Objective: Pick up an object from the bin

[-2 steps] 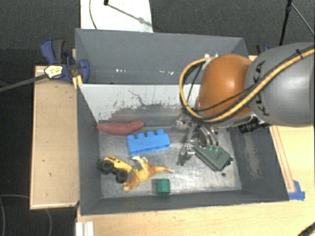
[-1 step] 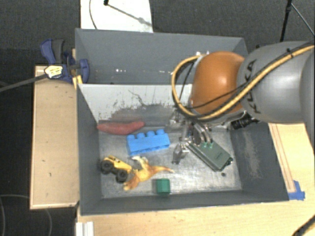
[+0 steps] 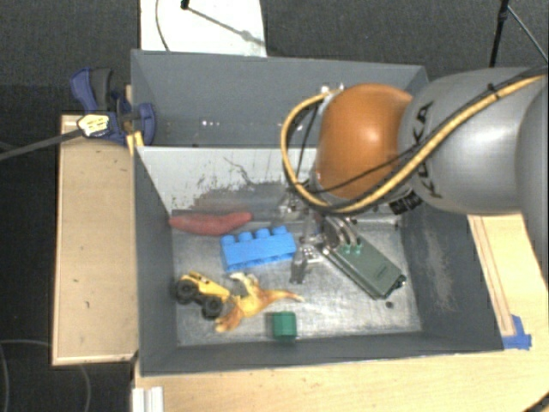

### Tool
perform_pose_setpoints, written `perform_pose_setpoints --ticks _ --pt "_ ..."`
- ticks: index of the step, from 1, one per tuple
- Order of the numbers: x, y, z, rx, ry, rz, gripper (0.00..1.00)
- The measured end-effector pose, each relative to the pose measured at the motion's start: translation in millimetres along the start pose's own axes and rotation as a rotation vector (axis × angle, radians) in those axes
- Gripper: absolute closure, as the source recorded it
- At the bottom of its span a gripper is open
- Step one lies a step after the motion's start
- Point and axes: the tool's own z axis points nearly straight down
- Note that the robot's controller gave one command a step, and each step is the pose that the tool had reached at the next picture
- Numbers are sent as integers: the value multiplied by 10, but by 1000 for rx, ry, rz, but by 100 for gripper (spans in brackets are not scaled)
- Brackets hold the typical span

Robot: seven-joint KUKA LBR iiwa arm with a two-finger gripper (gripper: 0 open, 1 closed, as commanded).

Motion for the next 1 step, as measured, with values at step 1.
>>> perform_pose_setpoints --ticks 1 --pt "-439 78 870 -11 -23 -58 100"
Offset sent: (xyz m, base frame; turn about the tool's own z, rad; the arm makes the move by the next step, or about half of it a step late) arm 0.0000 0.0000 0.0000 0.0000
